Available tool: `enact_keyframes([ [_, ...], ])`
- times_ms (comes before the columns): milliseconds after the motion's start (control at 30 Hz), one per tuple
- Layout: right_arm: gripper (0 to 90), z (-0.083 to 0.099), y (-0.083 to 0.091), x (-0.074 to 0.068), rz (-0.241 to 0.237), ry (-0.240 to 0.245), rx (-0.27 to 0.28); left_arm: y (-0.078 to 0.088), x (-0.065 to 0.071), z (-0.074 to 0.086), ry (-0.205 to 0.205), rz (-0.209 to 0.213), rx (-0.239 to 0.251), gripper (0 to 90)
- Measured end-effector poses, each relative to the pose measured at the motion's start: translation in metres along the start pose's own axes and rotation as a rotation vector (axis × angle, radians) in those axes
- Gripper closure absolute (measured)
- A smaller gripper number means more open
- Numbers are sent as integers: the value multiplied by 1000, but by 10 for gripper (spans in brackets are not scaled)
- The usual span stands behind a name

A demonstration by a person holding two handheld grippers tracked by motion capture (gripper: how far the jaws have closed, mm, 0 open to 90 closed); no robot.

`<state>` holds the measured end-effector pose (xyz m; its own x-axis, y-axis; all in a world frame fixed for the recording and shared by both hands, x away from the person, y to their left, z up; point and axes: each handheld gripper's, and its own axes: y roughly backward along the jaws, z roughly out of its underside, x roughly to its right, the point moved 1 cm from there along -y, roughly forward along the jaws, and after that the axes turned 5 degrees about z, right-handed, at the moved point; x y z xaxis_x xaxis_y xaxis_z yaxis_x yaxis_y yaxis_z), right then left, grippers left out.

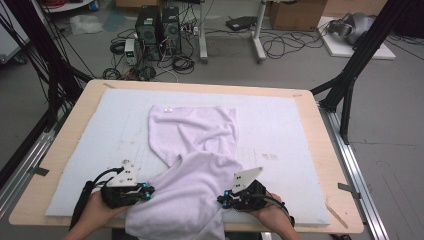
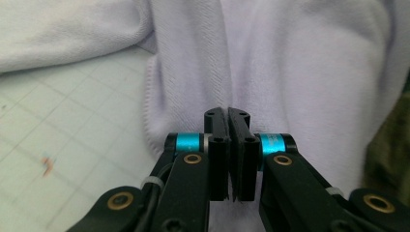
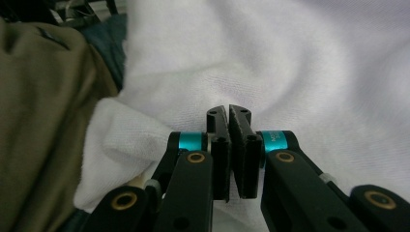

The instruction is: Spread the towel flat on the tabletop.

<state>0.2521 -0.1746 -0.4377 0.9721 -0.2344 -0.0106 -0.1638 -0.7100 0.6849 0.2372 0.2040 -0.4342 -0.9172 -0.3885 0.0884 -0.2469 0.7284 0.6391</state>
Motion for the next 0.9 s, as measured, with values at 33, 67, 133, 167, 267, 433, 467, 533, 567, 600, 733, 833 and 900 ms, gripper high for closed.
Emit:
enact_keyframes([
  [33, 874, -2, 3, -5, -9, 6, 20, 6, 4, 1, -6, -2, 0, 868],
  [67, 875, -4, 6, -8, -9, 12, 29, 13, 9, 3, -12, -8, 8, 868],
  [133, 874, -9, 14, -17, -16, 26, 50, 27, 20, 6, -11, -12, 30, 868],
  [167, 875, -11, 18, -22, -21, 34, 56, 35, 28, 7, -10, -6, 48, 868],
  [267, 865, -19, 33, -40, -63, 72, 76, 46, 40, 8, -8, 24, 77, 862],
  [433, 711, -27, 45, -38, 16, 86, 89, 38, 29, 5, -25, -19, 89, 633],
  [467, 702, -26, 44, -32, 32, 67, 79, 35, 25, 4, -18, -22, 101, 628],
  [533, 682, -21, 39, -17, 65, 38, 65, 27, 13, 0, -16, -40, 99, 620],
  [567, 678, -18, 36, -10, 75, 19, 60, 21, 7, -2, -18, -41, 90, 620],
  [600, 662, -12, 31, -1, 82, -1, 54, 17, 3, -3, -18, -38, 82, 620],
  [733, 629, 4, 13, 15, 97, -38, -17, -11, -14, -5, -4, -38, 1, 629],
  [833, 625, 12, 1, 18, 96, -43, -68, -25, -25, -3, 28, -33, -23, 651],
  [900, 626, 14, 1, 18, 98, -43, -53, -25, -29, -3, 43, -22, -12, 696],
])
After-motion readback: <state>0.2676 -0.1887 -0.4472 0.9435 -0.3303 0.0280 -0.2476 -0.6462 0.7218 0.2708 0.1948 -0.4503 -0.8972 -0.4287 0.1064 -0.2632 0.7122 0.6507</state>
